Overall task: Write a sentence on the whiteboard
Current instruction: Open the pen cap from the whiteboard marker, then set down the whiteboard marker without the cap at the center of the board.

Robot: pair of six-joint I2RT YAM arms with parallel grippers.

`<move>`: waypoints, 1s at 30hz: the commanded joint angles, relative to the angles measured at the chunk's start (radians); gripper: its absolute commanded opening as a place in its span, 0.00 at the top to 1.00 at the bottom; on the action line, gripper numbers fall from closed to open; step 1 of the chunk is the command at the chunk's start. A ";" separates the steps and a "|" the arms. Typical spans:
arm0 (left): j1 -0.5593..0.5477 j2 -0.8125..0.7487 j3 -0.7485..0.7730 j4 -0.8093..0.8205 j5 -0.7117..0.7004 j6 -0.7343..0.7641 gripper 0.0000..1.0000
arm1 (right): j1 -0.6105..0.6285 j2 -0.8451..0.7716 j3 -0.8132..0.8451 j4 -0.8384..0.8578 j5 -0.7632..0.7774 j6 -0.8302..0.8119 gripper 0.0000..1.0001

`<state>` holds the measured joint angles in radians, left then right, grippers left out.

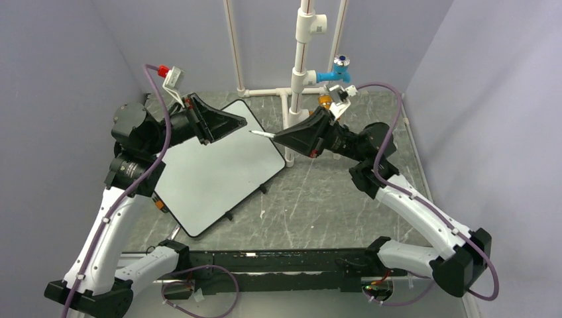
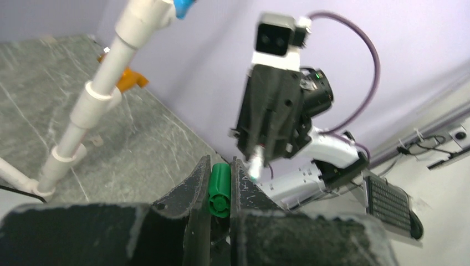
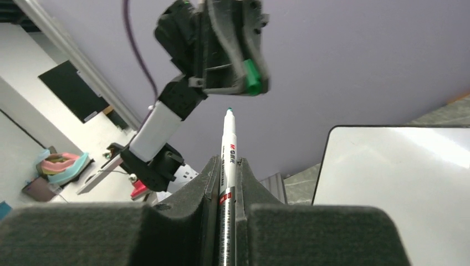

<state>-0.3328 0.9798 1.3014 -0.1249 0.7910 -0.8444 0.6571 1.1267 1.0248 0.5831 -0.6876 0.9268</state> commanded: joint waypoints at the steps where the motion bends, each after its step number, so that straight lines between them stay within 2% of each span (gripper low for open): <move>1: 0.027 -0.003 0.028 0.110 -0.066 -0.041 1.00 | -0.003 -0.094 -0.017 0.045 -0.037 -0.017 1.00; 4: 0.035 0.010 0.041 0.105 -0.062 -0.041 1.00 | -0.012 -0.123 -0.029 0.003 -0.019 -0.038 1.00; 6: 0.044 0.010 0.043 0.092 -0.071 -0.034 1.00 | -0.016 -0.153 -0.024 -0.082 0.020 -0.092 1.00; 11: 0.051 0.008 0.032 -0.006 -0.114 0.048 1.00 | -0.016 -0.246 0.042 -0.396 0.260 -0.305 1.00; 15: 0.034 0.004 -0.098 0.008 -0.124 0.082 1.00 | -0.016 -0.303 0.092 -0.498 0.390 -0.416 1.00; 17: -0.026 0.013 -0.157 0.013 -0.153 0.117 1.00 | -0.016 -0.318 0.114 -0.523 0.442 -0.444 1.00; 21: -0.216 0.068 -0.209 -0.078 -0.331 0.252 1.00 | -0.016 -0.324 0.151 -0.548 0.488 -0.467 1.00; 26: -0.363 0.196 -0.307 0.053 -0.379 0.283 1.00 | -0.016 -0.329 0.168 -0.550 0.507 -0.465 1.00; 30: -0.470 0.324 -0.316 0.115 -0.475 0.338 1.00 | -0.015 -0.329 0.182 -0.558 0.500 -0.458 1.00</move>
<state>-0.7204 1.2243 0.9836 -0.1303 0.4358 -0.5941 0.6437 0.8028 1.1610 0.0444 -0.2111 0.4858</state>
